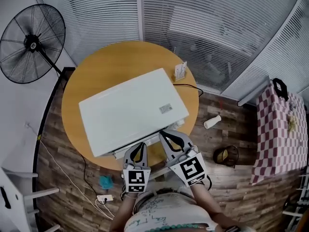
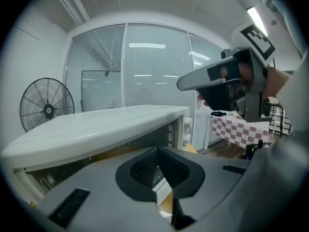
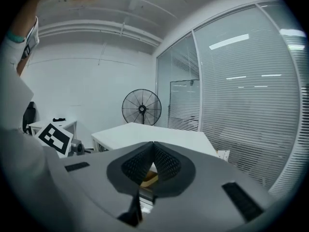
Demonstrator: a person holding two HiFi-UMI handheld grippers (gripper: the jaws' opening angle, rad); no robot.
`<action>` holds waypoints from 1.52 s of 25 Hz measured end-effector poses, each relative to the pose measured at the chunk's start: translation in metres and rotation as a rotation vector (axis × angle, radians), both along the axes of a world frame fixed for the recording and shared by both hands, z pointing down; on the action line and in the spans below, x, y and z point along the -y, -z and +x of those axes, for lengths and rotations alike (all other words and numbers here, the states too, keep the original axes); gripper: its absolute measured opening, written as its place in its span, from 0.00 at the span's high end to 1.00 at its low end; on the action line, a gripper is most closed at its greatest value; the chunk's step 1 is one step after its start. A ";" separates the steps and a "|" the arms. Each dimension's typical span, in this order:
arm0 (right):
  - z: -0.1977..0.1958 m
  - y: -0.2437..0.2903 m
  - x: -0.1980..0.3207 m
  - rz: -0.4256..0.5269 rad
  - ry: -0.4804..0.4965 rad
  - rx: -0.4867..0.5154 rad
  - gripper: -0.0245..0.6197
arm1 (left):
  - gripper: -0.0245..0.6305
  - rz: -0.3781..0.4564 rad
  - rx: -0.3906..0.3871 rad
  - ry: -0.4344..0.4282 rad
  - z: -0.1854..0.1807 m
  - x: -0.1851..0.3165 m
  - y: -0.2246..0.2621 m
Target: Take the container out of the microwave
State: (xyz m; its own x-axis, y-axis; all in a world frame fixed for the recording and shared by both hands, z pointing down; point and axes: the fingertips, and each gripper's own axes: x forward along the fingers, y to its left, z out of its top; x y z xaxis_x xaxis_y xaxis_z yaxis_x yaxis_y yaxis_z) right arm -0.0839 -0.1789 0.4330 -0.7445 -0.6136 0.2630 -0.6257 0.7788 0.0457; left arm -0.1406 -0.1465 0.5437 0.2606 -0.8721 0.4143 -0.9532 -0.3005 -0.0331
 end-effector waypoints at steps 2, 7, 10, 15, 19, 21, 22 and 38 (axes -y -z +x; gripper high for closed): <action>0.007 -0.002 0.000 -0.007 -0.030 -0.009 0.97 | 0.94 -0.015 0.022 -0.008 -0.003 0.004 -0.010; 0.030 -0.007 0.001 -0.013 -0.109 -0.027 0.97 | 0.94 -0.055 0.105 -0.046 -0.006 0.016 -0.031; 0.043 -0.010 0.003 -0.022 -0.151 -0.033 0.97 | 0.93 -0.073 0.152 -0.061 -0.007 0.023 -0.043; 0.059 -0.016 0.004 -0.018 -0.193 -0.045 0.97 | 0.80 -0.093 0.248 -0.086 -0.007 0.032 -0.061; 0.065 -0.017 0.005 -0.023 -0.211 -0.050 0.97 | 0.77 -0.099 0.336 -0.099 -0.007 0.041 -0.072; 0.067 -0.018 0.006 -0.023 -0.212 -0.046 0.97 | 0.77 -0.106 0.388 -0.110 -0.008 0.046 -0.077; 0.067 -0.019 0.006 -0.025 -0.212 -0.045 0.97 | 0.77 -0.109 0.416 -0.117 -0.008 0.048 -0.079; 0.072 -0.020 0.017 -0.011 -0.202 -0.038 0.97 | 0.90 -0.230 0.458 -0.143 -0.008 0.063 -0.099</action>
